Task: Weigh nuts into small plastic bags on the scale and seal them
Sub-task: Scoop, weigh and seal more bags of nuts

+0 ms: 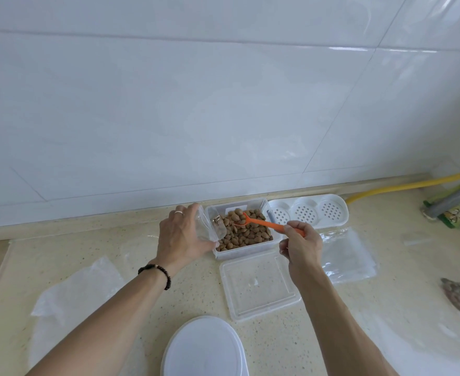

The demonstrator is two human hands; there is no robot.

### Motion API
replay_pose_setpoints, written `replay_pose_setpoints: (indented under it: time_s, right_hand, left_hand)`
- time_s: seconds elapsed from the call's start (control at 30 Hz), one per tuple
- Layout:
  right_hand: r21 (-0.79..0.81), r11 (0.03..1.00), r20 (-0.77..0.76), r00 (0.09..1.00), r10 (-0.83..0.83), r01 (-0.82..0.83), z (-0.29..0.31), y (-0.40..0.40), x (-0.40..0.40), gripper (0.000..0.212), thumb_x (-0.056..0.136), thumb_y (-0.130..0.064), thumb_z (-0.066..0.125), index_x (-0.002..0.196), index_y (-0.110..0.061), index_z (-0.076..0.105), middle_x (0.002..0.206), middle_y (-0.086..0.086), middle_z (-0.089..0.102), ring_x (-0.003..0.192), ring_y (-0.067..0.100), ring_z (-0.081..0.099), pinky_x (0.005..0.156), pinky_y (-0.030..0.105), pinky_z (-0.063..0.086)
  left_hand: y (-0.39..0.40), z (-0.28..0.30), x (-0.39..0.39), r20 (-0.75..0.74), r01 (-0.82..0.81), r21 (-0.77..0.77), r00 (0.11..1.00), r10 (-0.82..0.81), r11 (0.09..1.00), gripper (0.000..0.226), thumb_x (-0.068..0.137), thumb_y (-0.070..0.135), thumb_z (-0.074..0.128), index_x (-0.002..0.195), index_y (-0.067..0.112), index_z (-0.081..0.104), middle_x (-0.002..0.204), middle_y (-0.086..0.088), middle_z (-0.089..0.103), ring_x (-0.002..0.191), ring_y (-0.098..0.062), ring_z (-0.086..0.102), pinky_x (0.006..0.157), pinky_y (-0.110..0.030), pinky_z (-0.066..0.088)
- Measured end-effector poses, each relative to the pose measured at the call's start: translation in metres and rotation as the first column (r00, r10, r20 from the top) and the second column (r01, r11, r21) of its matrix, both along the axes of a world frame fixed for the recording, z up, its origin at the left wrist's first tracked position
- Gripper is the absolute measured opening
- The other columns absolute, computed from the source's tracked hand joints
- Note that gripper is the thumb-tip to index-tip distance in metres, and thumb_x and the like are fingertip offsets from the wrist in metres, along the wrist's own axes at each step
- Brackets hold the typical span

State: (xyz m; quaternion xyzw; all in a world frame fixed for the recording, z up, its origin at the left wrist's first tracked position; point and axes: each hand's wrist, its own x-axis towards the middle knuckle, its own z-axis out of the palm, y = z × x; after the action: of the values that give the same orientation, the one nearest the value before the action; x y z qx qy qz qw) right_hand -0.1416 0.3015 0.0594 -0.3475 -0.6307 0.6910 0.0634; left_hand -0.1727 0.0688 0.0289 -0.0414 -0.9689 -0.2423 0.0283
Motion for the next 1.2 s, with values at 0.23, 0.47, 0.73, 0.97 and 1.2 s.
replay_pose_setpoints:
  time_s: [0.23, 0.47, 0.73, 0.97, 1.2]
  right_hand:
    - [0.488, 0.825, -0.159, 0.901, 0.404, -0.284, 0.043, -0.019, -0.001, 0.012, 0.093, -0.008, 0.059, 0.087, -0.017, 0.062, 0.08, 0.002, 0.066, 0.051, 0.015, 0.053, 0.045, 0.024, 0.041]
    - [0.811, 0.488, -0.13, 0.713, 0.689, -0.324, 0.057, -0.031, 0.005, 0.009, 0.094, -0.009, 0.057, 0.09, -0.016, 0.06, 0.065, 0.004, 0.061, 0.056, 0.019, 0.049, 0.052, 0.031, 0.039]
    - [0.641, 0.765, -0.238, 0.932, 0.275, -0.062, 0.047, -0.011, -0.005, 0.01, 0.093, -0.009, 0.058, 0.089, -0.017, 0.063, 0.078, -0.006, 0.066, 0.059, 0.015, 0.057, 0.055, 0.032, 0.048]
    - [0.826, 0.542, -0.016, 0.954, 0.3, -0.156, -0.009, -0.008, -0.006, 0.009, 0.097, -0.007, 0.051, 0.094, -0.009, 0.06, 0.069, 0.001, 0.062, 0.059, 0.024, 0.058, 0.053, 0.035, 0.047]
    - [0.502, 0.815, 0.105, 0.956, 0.275, -0.289, -0.026, -0.028, -0.012, 0.014, 0.099, -0.009, 0.044, 0.1, -0.014, 0.057, 0.08, 0.006, 0.063, 0.061, 0.022, 0.059, 0.056, 0.042, 0.053]
  left_hand:
    - [0.012, 0.009, -0.003, 0.051, -0.001, 0.102, 0.999, -0.004, 0.995, 0.091, 0.058, 0.056, 0.082, 0.131, 0.023, 0.04, 0.114, 0.0, 0.047, 0.113, -0.022, 0.045, 0.09, -0.038, 0.04]
    - [0.015, 0.006, -0.001, 0.088, -0.011, 0.218, 0.996, -0.009, 0.976, 0.095, 0.058, 0.057, 0.083, 0.133, 0.026, 0.033, 0.117, 0.002, 0.043, 0.114, -0.02, 0.045, 0.092, -0.04, 0.042]
    - [0.01, 0.002, -0.001, 0.1, -0.052, 0.205, 0.995, 0.032, 0.977, 0.102, 0.057, 0.058, 0.084, 0.139, 0.024, 0.033, 0.129, -0.004, 0.045, 0.121, -0.023, 0.045, 0.099, -0.043, 0.042]
    - [-0.007, -0.002, -0.001, 0.036, -0.07, 0.186, 0.997, 0.064, 0.98, 0.097, 0.055, 0.055, 0.085, 0.134, 0.024, 0.038, 0.118, -0.003, 0.049, 0.113, -0.023, 0.048, 0.091, -0.044, 0.048]
    - [-0.01, -0.004, 0.001, -0.022, -0.031, 0.138, 0.999, 0.035, 0.99, 0.091, 0.056, 0.055, 0.085, 0.13, 0.023, 0.043, 0.111, -0.001, 0.05, 0.104, -0.022, 0.052, 0.087, -0.04, 0.047]
